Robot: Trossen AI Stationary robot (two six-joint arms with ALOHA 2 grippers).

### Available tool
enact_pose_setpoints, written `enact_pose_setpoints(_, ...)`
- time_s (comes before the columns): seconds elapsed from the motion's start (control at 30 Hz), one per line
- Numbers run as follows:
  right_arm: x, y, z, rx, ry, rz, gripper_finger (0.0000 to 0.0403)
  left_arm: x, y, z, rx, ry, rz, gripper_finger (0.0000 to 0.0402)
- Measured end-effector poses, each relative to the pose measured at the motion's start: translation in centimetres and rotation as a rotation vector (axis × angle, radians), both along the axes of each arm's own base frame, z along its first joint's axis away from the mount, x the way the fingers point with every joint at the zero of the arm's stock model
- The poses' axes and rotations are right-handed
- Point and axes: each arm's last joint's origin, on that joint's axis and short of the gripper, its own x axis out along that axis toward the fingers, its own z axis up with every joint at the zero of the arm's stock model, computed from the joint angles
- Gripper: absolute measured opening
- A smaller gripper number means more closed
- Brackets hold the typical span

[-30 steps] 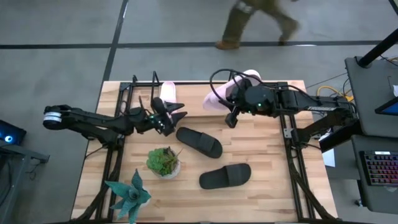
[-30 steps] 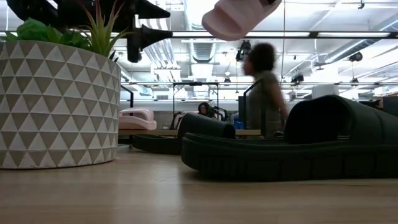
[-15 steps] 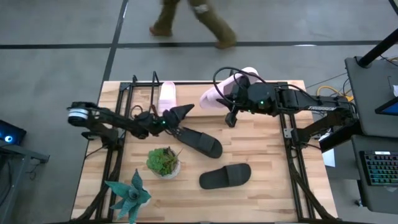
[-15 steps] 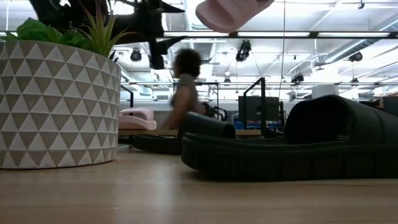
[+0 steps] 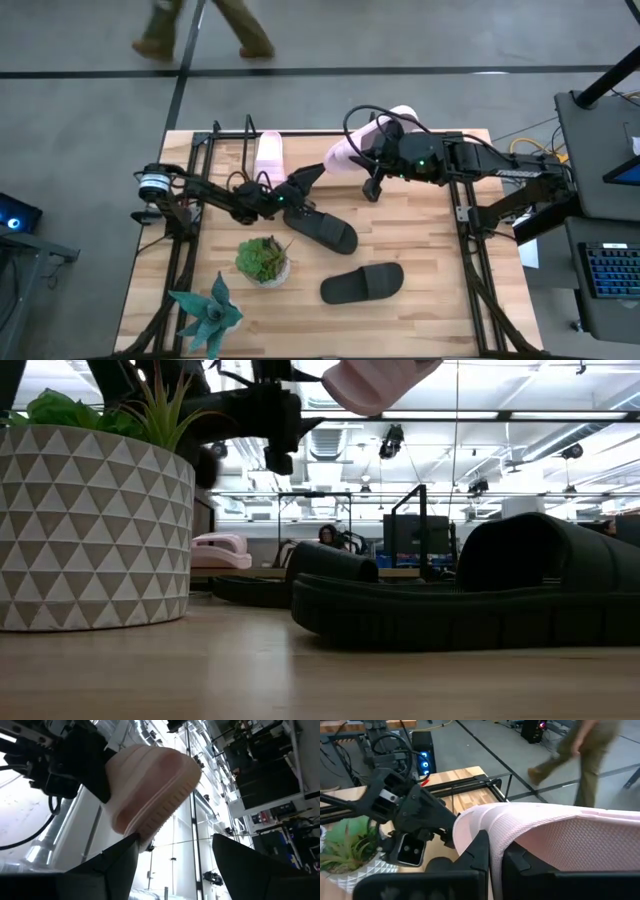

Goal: Pick and place slides into the shelf
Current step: Put the bottom pink slide on the shelf

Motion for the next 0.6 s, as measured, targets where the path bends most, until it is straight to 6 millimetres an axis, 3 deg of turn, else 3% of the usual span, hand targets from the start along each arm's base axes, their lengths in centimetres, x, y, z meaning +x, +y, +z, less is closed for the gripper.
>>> enact_pose_setpoints(0.23,-0.1,-1.3,-0.1,-0.015,0.009,-0.075,0.0011,0.0,-0.1,0.3,0.007,-0.008,-0.007,0.0238)
enact_pose_setpoints(0.6,0.1,-1.3,0.0,0.045,-0.021,-0.021,0.0011,0.0,0.0,0.4,0.063,0.018,0.034,0.0238)
